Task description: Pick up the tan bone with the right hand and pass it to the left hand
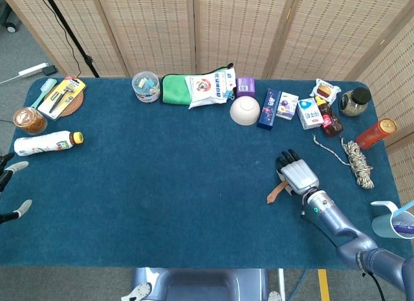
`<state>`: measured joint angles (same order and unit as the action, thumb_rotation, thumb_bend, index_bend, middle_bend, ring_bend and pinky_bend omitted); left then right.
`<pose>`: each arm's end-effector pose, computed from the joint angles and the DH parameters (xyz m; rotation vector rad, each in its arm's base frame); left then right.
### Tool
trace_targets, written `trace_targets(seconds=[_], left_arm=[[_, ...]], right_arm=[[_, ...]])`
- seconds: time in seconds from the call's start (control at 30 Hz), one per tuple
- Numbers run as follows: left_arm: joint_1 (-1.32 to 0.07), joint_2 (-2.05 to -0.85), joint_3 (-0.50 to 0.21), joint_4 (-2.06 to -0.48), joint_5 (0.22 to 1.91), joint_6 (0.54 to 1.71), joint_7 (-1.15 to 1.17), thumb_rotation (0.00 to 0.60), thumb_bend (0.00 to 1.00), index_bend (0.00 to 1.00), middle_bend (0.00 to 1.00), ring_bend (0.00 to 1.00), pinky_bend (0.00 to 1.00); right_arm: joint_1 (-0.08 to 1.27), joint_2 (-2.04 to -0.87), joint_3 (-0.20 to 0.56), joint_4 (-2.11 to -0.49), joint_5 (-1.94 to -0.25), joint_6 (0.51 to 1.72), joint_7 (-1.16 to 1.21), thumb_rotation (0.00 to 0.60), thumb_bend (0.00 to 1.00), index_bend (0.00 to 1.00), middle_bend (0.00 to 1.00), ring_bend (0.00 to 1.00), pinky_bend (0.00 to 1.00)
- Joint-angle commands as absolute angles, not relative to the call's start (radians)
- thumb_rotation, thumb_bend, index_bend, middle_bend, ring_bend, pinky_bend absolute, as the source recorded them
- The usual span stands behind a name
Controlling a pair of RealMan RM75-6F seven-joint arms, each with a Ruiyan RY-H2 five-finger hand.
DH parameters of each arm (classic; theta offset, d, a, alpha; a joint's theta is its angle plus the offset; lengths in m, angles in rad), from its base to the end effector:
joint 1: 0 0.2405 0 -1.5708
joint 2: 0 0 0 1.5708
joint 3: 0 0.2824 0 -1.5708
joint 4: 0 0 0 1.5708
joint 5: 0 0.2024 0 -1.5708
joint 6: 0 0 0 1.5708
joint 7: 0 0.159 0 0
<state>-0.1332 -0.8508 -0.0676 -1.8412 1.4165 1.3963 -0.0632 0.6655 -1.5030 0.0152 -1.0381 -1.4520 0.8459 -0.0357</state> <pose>-0.3013 0.2117 0.2383 -1.3761 -0.9759 -0.8889 -0.2921 -0.3845 0.0155 1.9984 -0.7435 0.5848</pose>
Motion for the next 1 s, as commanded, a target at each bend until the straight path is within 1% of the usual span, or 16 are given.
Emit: trace_targets(seconds=[0.03, 0.2, 0.4, 0.8, 0.9, 1.0], left_arm=[[-0.134, -0.851, -0.067, -1.84, 1.418, 1.394, -0.065, 0.6, 0.23, 0.2, 0.07, 0.04, 0.0], [-0.137, -0.853, -0.064, -1.838, 1.425, 1.388, -0.066, 0.6, 0.23, 0.2, 0.07, 0.04, 0.0], [-0.152, -0.855, -0.066, -1.836, 1.446, 1.379, -0.064, 0.6, 0.23, 0.2, 0.07, 0.04, 0.0], [-0.24, -0.874, -0.071, -1.844, 1.578, 1.324, 0.014, 0.6, 0.23, 0.2, 0.07, 0.04, 0.0], [-0.295, -0.904, -0.082, -1.842, 1.645, 1.293, 0.045, 0.6, 0.23, 0.2, 0.07, 0.04, 0.0], [-0.325, -0.933, -0.09, -1.832, 1.678, 1.285, 0.047, 0.6, 0.23, 0.21, 0.07, 0.04, 0.0]], right_arm=[[0.659, -1.506, 0.018, -1.041, -1.446, 0.853, -0.04, 0.6, 0.42, 0.61, 0.23, 0.08, 0.05], [0.646, -1.509, 0.026, -1.049, -1.427, 0.863, -0.047, 0.6, 0.47, 0.66, 0.27, 0.1, 0.06], [0.616, -1.477, 0.05, -1.13, -1.383, 0.894, -0.055, 0.6, 0.49, 0.68, 0.3, 0.12, 0.08], [0.574, -1.369, 0.113, -1.407, -1.28, 0.937, -0.053, 0.6, 0.49, 0.68, 0.31, 0.13, 0.09], [0.561, -1.337, 0.138, -1.515, -1.241, 0.953, -0.031, 0.6, 0.49, 0.68, 0.3, 0.13, 0.09], [0.557, -1.319, 0.151, -1.571, -1.217, 0.958, -0.033, 0.6, 0.49, 0.68, 0.3, 0.13, 0.09]])
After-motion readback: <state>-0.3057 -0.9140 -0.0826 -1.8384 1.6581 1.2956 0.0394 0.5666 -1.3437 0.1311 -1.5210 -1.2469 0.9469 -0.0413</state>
